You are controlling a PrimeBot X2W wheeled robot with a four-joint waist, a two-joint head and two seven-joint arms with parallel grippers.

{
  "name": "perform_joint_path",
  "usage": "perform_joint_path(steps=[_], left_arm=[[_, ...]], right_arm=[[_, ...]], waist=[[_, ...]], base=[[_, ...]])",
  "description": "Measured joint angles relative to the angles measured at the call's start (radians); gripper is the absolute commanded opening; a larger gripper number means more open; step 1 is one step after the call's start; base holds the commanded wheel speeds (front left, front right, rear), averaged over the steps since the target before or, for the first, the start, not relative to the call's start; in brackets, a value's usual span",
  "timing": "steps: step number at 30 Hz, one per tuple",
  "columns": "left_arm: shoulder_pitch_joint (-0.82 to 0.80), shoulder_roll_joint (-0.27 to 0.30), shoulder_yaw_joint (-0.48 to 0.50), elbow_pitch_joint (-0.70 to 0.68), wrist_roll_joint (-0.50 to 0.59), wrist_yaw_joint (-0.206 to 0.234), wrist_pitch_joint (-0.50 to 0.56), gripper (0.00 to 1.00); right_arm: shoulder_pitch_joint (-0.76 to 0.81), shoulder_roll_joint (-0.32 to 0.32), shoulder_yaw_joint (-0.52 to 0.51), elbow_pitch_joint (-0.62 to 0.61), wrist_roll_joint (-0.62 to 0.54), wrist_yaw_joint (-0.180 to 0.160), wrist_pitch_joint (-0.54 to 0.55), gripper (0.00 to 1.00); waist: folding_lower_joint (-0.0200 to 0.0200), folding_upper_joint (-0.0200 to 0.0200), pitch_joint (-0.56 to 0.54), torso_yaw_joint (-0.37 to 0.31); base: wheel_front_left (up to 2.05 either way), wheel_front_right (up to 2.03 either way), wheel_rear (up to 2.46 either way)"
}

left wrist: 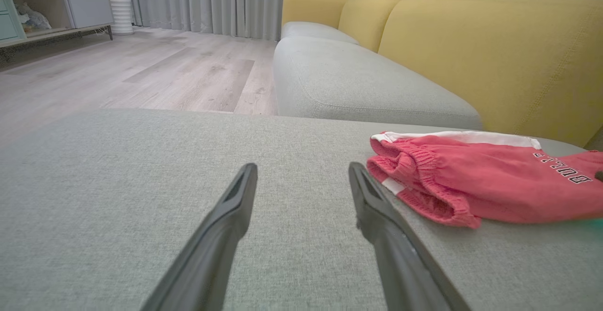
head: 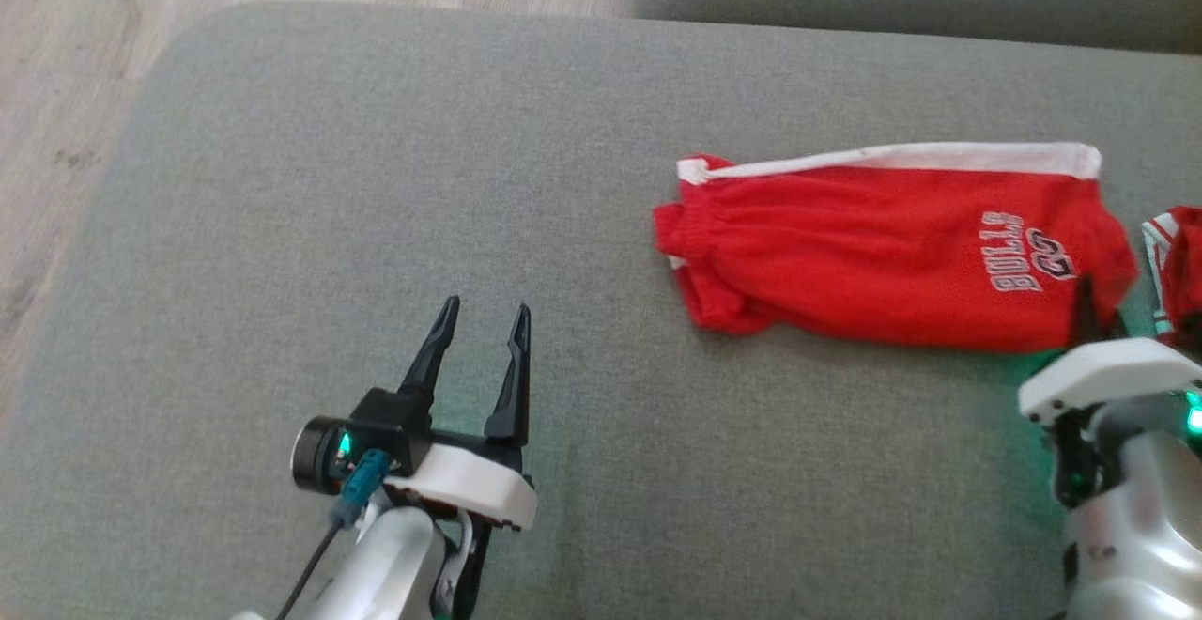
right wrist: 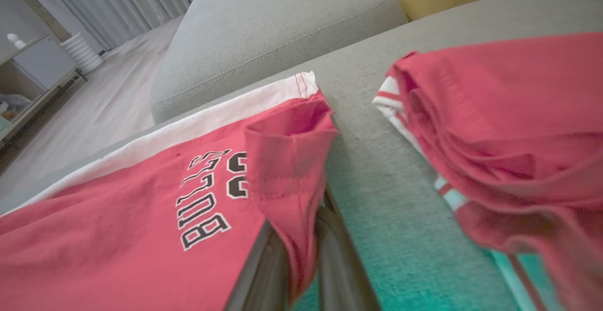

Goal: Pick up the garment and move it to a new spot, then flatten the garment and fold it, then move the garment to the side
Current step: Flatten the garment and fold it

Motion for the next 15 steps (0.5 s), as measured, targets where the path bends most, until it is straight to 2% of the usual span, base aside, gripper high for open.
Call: perform_joint_path(steps=[10, 15], left_arm=[[0.006, -0.001, -0.012, 0.006, -0.001, 0.0, 0.0, 1.0], [0.006, -0.001, -0.017, 0.022, -0.001, 0.0, 0.0, 1.0]], right_arm=[[0.016, 0.003, -0.051, -0.067, 0.015, 0.0, 0.03, 0.0], [-0.001, 0.011, -0.002, -0.088, 0.065, 0.0, 0.012, 0.0]], waist=[[0.0003, 0.0, 0.01, 0.051], [0.0003, 0.0, -0.004, 0.07]], base=[[0.0, 0.0, 0.0], [0.0, 0.0, 0.0]])
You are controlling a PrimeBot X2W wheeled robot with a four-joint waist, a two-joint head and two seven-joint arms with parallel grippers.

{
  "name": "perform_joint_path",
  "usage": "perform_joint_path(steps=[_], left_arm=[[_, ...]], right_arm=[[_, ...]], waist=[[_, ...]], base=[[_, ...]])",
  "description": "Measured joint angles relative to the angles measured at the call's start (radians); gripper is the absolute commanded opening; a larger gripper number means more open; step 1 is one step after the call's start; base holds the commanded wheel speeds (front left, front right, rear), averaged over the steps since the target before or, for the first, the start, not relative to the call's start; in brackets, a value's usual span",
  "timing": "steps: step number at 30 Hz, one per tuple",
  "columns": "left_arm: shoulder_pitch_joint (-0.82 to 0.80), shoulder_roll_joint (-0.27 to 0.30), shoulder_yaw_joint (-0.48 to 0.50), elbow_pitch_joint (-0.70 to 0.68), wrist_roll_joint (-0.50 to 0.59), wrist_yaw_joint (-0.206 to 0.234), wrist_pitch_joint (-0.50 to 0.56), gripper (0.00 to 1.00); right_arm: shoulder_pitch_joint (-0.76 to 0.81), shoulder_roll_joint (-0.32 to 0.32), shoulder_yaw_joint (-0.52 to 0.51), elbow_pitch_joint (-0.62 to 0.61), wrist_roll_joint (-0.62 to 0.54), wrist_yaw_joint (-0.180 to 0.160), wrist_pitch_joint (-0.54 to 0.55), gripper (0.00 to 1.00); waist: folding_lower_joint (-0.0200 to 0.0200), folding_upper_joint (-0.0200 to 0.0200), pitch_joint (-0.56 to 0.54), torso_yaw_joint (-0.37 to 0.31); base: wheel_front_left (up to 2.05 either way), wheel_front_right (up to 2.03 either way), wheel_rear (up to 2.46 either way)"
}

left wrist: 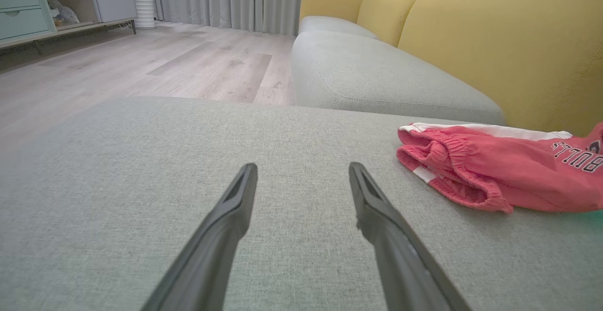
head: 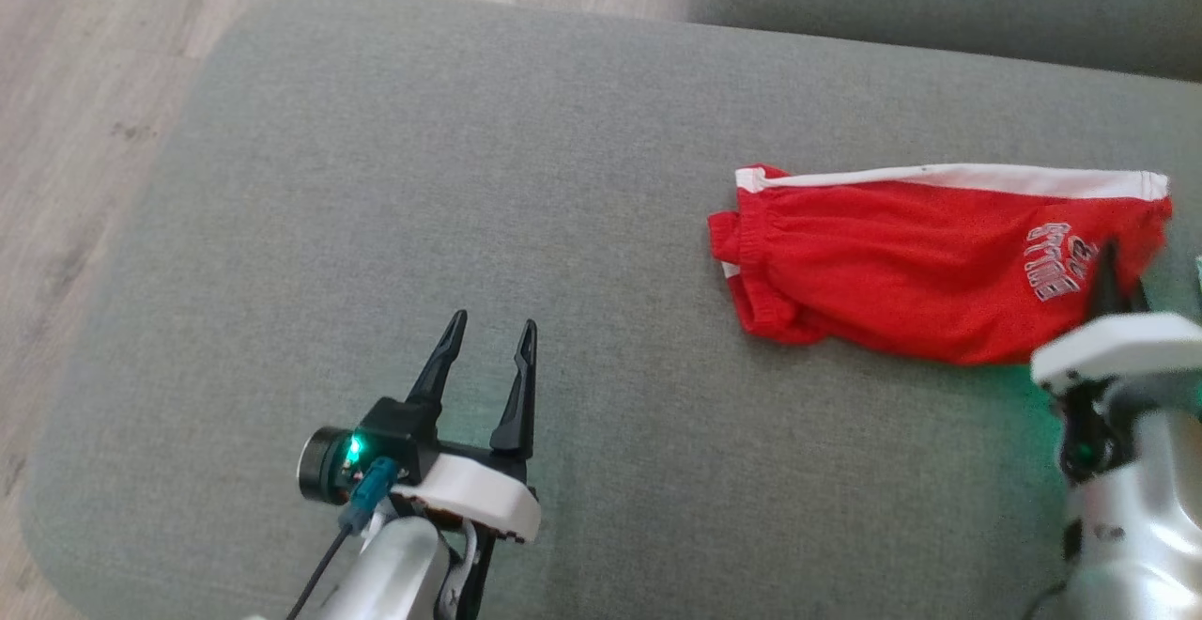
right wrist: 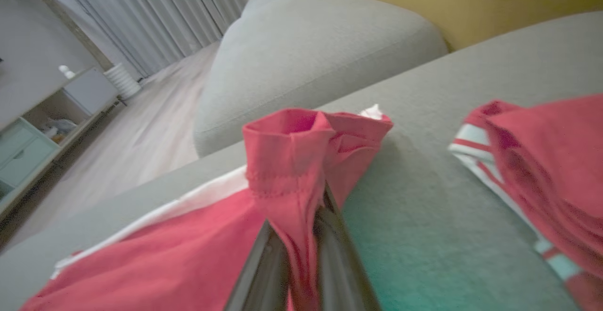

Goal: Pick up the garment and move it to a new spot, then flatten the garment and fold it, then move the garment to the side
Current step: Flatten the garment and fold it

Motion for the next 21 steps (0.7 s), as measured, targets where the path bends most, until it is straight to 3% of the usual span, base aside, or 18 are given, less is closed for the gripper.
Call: perform_joint_path(steps=[12, 21], left_arm=[[0.005, 0.0, -0.005, 0.012, -0.009, 0.0, 0.0, 1.0], [0.007, 0.0, -0.013, 0.033, -0.026, 0.001, 0.0, 1.0]], right_arm=[[-0.052, 0.002, 0.373, -0.03, 0.257, 0.0, -0.016, 0.0], [-0.055, 0.001, 0.574, 0.039, 0.301, 0.0, -0.043, 0.0]], waist=[[0.0, 0.0, -0.044, 0.066], [0.0, 0.0, -0.037, 0.15]], base=[[0.0, 0.0, 0.0], [0.0, 0.0, 0.0]])
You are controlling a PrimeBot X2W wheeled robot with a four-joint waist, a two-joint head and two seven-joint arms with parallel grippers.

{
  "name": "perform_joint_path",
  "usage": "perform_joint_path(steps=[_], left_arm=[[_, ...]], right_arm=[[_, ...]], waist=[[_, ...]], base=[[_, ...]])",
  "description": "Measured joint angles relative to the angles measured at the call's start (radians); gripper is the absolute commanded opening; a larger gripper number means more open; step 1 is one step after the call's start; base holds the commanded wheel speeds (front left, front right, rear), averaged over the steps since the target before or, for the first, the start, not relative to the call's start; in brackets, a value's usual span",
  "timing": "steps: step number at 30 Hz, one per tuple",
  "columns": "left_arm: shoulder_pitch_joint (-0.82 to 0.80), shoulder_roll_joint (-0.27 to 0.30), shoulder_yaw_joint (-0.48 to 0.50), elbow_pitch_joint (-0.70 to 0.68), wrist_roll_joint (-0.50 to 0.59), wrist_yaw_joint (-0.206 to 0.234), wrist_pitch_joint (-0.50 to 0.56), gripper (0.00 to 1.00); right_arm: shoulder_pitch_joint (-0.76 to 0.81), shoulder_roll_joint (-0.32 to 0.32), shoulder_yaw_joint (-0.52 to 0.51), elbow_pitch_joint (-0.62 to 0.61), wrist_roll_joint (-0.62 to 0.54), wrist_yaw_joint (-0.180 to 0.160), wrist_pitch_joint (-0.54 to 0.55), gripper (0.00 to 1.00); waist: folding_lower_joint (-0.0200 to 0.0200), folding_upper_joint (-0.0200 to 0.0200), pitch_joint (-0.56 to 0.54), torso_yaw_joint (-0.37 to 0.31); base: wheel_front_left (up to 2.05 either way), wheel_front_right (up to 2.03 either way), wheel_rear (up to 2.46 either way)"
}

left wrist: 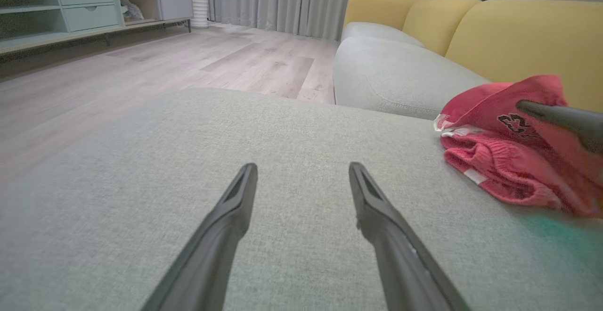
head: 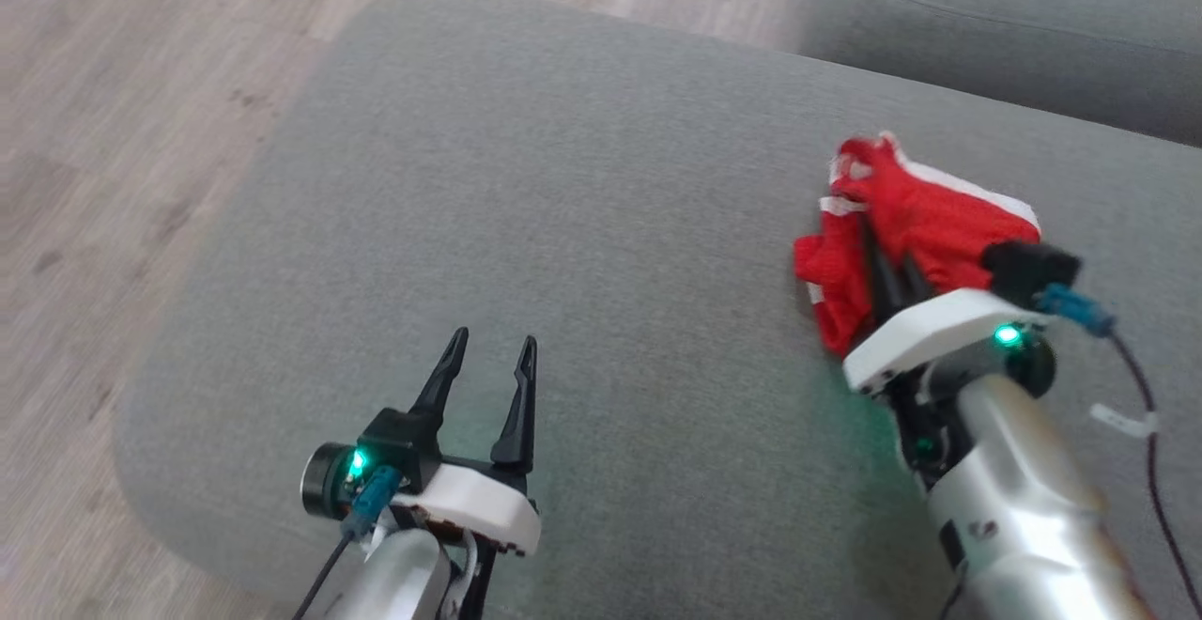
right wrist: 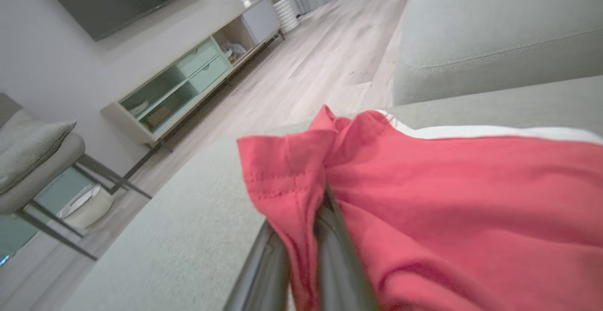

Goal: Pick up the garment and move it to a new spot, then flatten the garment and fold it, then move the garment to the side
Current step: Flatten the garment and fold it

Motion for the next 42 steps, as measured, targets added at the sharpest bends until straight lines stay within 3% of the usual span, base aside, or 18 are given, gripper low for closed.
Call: perform_joint_path(steps=[11, 12, 13, 20, 25, 32, 36, 38, 42], left_arm=[[0.002, 0.001, -0.008, 0.009, 0.0, 0.002, 0.0, 1.0], [0.002, 0.002, -0.009, 0.009, 0.0, 0.003, 0.0, 1.0], [0.002, 0.002, -0.01, 0.009, 0.0, 0.007, 0.0, 1.0], [0.003, 0.009, -0.011, 0.006, -0.01, 0.009, 0.005, 1.0], [0.002, 0.02, -0.006, -0.004, -0.01, 0.011, 0.006, 1.0], [0.002, 0.036, 0.016, -0.024, -0.028, 0.025, 0.006, 1.0], [0.004, 0.036, 0.042, -0.039, -0.051, 0.027, 0.006, 1.0], [0.008, 0.036, 0.063, -0.049, -0.07, 0.027, 0.006, 1.0], [0.025, 0.037, 0.081, -0.062, -0.068, 0.027, 0.004, 1.0]], right_arm=[[0.001, -0.04, 0.206, 0.128, -0.025, 0.0, -0.004, 0.0], [0.001, -0.044, 0.219, 0.143, -0.03, 0.0, -0.004, 0.04], [0.001, -0.047, 0.231, 0.156, -0.04, 0.0, -0.005, 1.0], [0.0, -0.048, 0.289, 0.159, -0.021, 0.0, -0.03, 1.0], [0.001, -0.087, 0.279, 0.11, -0.023, 0.0, -0.084, 1.0], [0.036, -0.11, 0.157, -0.009, -0.043, 0.0, -0.109, 1.0], [0.111, -0.108, -0.007, -0.103, -0.122, 0.0, -0.114, 1.0], [0.165, -0.092, -0.093, -0.178, -0.171, 0.0, -0.114, 1.0], [0.256, -0.044, -0.172, -0.27, -0.235, 0.0, -0.116, 1.0]], waist=[[0.0, 0.0, -0.016, 0.025], [0.0, 0.0, -0.018, 0.02], [0.0, 0.0, -0.02, 0.015], [0.0, 0.0, -0.031, -0.036], [0.0, 0.0, -0.044, -0.087], [0.0, 0.0, -0.059, -0.173], [0.0, 0.0, -0.063, -0.219], [0.0, 0.0, -0.064, -0.238], [-0.0001, 0.0, -0.062, -0.263]], base=[[0.0, 0.0, 0.0], [0.0, 0.0, 0.0], [0.0, 0.0, 0.0], [0.0, 0.0, 0.0], [0.0, 0.0, 0.0], [0.0, 0.0, 0.0], [0.0, 0.0, 0.0], [0.0, 0.0, 0.0], [0.0, 0.0, 0.0]])
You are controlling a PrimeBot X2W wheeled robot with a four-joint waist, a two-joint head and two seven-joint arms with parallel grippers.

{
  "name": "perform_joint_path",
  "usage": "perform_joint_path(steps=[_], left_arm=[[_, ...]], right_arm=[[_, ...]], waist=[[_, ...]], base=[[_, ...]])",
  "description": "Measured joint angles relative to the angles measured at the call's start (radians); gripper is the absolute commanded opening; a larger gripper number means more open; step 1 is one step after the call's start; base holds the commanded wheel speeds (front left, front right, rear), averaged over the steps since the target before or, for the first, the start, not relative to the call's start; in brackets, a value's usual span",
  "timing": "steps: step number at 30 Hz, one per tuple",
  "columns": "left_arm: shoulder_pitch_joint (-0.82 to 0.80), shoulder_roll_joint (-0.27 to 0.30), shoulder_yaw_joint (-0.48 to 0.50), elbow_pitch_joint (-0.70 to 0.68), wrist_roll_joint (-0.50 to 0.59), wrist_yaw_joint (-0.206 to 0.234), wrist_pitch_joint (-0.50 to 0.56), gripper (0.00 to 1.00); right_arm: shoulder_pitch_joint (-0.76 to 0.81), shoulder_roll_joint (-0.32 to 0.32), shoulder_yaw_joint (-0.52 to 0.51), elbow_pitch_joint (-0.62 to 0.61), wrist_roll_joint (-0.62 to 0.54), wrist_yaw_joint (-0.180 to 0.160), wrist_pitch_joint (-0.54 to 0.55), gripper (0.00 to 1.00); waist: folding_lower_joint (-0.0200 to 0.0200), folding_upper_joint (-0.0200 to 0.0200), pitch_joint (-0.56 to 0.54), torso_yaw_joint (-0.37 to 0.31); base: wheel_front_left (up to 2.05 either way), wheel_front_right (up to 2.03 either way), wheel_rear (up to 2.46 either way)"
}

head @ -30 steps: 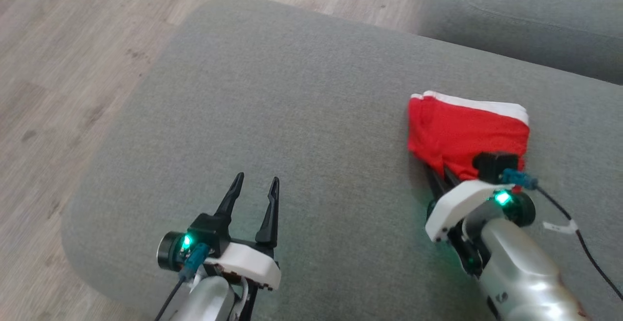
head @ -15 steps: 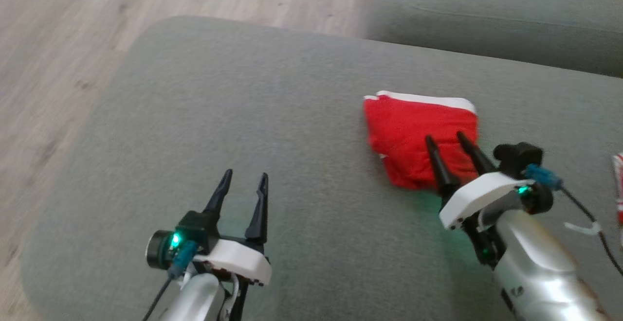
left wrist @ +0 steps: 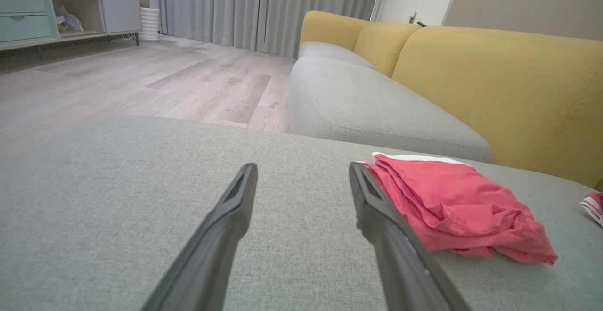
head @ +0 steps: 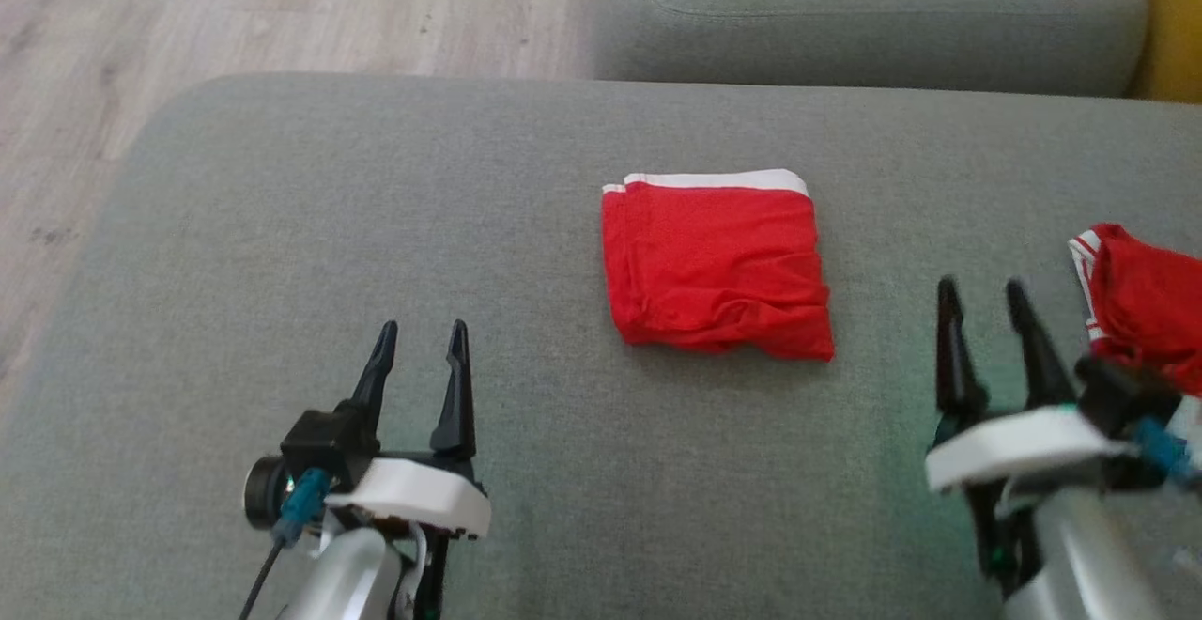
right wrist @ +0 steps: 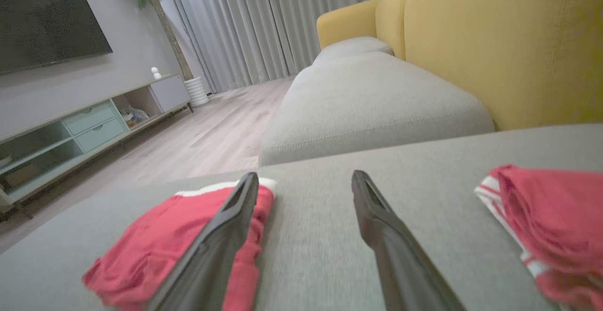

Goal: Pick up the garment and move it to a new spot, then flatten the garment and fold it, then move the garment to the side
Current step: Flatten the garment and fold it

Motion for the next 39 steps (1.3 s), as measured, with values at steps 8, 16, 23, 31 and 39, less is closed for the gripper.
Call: perform_joint_path(steps=[8, 16, 23, 31, 39], left_arm=[[0.032, -0.007, 0.04, -0.044, 0.045, -0.001, 0.0, 1.0], [0.001, -0.031, 0.045, -0.052, 0.07, -0.029, 0.0, 1.0], [-0.058, -0.039, 0.032, -0.053, 0.072, -0.039, 0.0, 1.0], [-0.08, -0.041, 0.002, -0.052, 0.068, -0.035, 0.0, 1.0], [-0.09, -0.044, -0.016, -0.046, 0.068, -0.027, 0.0, 1.0]], right_arm=[[0.113, 0.048, -0.037, -0.09, -0.071, 0.0, -0.001, 1.0], [-0.026, 0.049, 0.016, -0.125, -0.113, 0.0, 0.056, 0.0], [-0.222, 0.009, 0.067, 0.005, -0.138, 0.0, 0.125, 0.0], [-0.4, 0.009, 0.088, 0.295, -0.142, 0.0, 0.164, 0.0], [-0.476, 0.016, 0.11, 0.474, -0.156, 0.0, 0.068, 0.0]], waist=[[0.0, 0.0, 0.034, -0.015], [0.0002, 0.0, 0.128, 0.02], [0.0003, 0.0, 0.21, 0.086], [0.0002, 0.0, 0.267, 0.145], [0.0001, 0.0, 0.254, 0.142]], base=[[0.0, 0.0, 0.0], [0.0, 0.0, 0.0], [0.0, 0.0, 0.0], [0.0, 0.0, 0.0], [0.0, 0.0, 0.0]])
